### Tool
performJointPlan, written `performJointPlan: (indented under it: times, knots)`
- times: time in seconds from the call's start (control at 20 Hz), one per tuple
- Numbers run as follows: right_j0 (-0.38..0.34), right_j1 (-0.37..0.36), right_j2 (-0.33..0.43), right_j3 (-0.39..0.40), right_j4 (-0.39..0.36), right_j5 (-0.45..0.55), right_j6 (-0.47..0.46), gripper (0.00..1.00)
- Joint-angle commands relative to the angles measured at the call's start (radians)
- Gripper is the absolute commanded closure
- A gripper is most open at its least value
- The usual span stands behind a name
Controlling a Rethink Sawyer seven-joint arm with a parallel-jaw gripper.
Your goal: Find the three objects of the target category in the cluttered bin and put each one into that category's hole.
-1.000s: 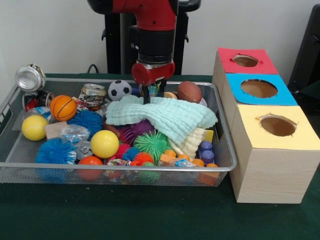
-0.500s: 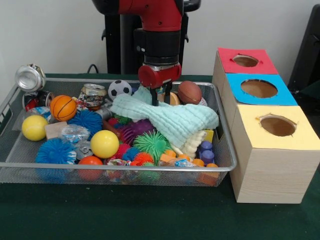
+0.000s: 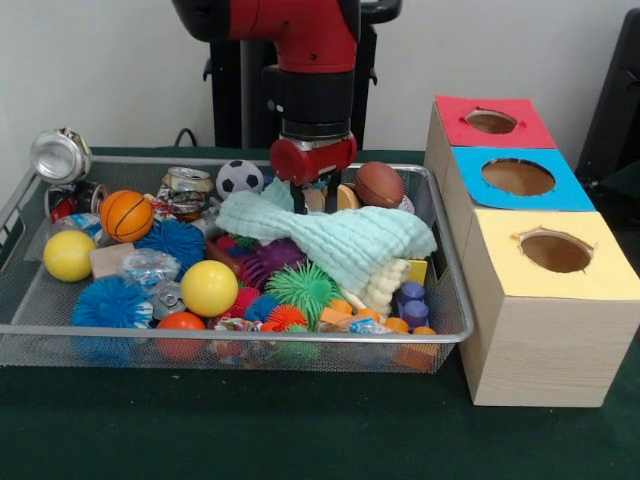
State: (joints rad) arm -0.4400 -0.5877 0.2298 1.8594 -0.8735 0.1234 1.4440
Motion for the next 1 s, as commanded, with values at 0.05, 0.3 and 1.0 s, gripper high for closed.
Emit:
performJointPlan:
  times: [0.05,0.3,1.0]
  knots:
    - [-0.144,-0.076,0.072,0.029,-0.011,0.153,-0.1,0.0]
    - [-0.27,-0.167,0.181,0.093,0.033,0.255,-0.218,0.0]
    - [-0.457,-0.26,0.352,0.114,0.022,0.415,-0.364,0.0]
